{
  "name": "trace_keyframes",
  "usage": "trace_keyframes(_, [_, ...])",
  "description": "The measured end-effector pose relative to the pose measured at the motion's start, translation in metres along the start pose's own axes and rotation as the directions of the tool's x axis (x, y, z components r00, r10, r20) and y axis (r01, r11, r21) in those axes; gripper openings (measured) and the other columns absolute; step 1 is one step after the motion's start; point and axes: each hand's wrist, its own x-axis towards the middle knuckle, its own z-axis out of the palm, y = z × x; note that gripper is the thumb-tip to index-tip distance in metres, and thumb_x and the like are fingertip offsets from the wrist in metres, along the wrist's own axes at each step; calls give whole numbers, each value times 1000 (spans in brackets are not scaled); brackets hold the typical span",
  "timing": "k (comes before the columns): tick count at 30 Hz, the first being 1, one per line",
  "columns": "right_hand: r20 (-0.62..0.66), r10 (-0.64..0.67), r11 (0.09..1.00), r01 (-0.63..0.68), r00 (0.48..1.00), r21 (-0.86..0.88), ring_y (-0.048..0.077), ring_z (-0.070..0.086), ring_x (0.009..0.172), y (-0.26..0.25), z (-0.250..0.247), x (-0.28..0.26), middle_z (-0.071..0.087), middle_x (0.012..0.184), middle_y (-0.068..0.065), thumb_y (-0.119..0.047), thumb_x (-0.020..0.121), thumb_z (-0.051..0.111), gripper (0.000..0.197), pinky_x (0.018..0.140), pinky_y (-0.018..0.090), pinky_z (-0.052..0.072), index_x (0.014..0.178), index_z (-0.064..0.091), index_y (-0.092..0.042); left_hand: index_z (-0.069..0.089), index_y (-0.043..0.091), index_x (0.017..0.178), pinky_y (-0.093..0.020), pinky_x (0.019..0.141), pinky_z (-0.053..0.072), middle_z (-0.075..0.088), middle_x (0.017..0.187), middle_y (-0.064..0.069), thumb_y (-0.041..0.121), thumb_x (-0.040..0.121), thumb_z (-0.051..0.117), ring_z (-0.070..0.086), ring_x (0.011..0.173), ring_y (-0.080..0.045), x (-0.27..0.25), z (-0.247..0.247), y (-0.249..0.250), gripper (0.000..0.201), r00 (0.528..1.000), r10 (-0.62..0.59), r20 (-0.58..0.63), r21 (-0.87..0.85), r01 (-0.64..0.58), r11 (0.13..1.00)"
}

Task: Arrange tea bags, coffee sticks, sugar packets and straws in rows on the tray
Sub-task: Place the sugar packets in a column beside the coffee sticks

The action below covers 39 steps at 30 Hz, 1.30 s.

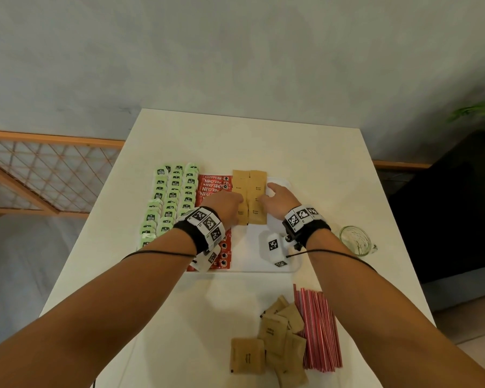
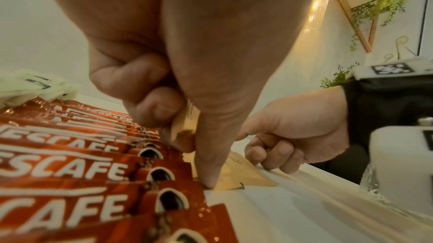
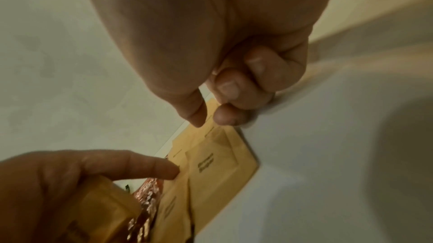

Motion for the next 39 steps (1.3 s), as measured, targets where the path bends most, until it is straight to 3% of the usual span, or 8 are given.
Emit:
trace_keyframes(9, [33,-47,998,45,998,36,22,66,100,-6,-1,10,68,119,1,-30,97,49,44,87,34,54,140,55,-34,56,20,128,-30,73,47,65,117,0,23,90,61,62,102,-22,-5,-3,1,38,1000,16,12,0,-16,1000])
trace_keyframes(17, [-43,-20,999,17,999,-49,27,45,139,2,-3,-5,41,157,6,-41,101,52,64,107,35,38,157,30,-17,35,17,148,-33,74,52,65,114,-5,19,93,57,63,95,-21,-19,-13,-1,60,1000,8,17,-246,-4,969])
trace_keyframes(19, [-69,-100,995,100,993,7,21,59,119,2,-3,-19,59,139,4,-38,101,55,51,94,29,43,148,46,-19,23,18,154,-37,83,56,65,121,-6,22,95,59,65,99,-23,-28,-17,-1,70,997,44,59,-372,-19,928])
trace_keyframes(23, [-19,-223,963,223,975,151,3,51,65,1,1,-51,58,79,-13,-36,99,60,27,69,22,41,121,71,-24,15,21,157,-29,57,53,68,88,-8,15,98,54,58,60,-11,-43,-17,-7,71,988,130,83,-587,-58,808])
trace_keyframes(26, [78,-335,928,315,939,196,18,42,57,1,7,-74,55,73,21,-35,100,60,21,60,26,38,90,77,-29,20,22,155,-28,65,57,69,83,1,10,98,55,65,64,-1,-48,-12,-14,68,988,144,49,-645,-78,760])
trace_keyframes(29, [62,-360,920,343,931,188,13,43,53,1,11,-87,59,81,25,-30,101,60,26,54,21,39,83,75,-17,30,20,150,-47,80,60,75,95,-4,13,97,60,73,79,-17,-56,-6,-17,61,980,194,32,-744,-107,659])
trace_keyframes(34, [-1,-307,916,295,952,272,3,45,49,5,16,-92,53,72,-4,-24,101,62,22,50,13,38,86,70,-9,65,12,108,-37,66,60,76,77,-2,21,96,66,70,64,-14,-71,-11,-14,15,994,107,-37,-763,-98,639])
trace_keyframes(39, [-13,-287,916,279,958,288,10,49,55,7,16,-92,53,71,-5,-28,101,61,21,52,13,39,86,71,-18,73,8,83,-29,64,54,73,77,-10,26,98,62,64,61,-21,-78,-11,-11,26,993,-9,-119,-789,-89,607])
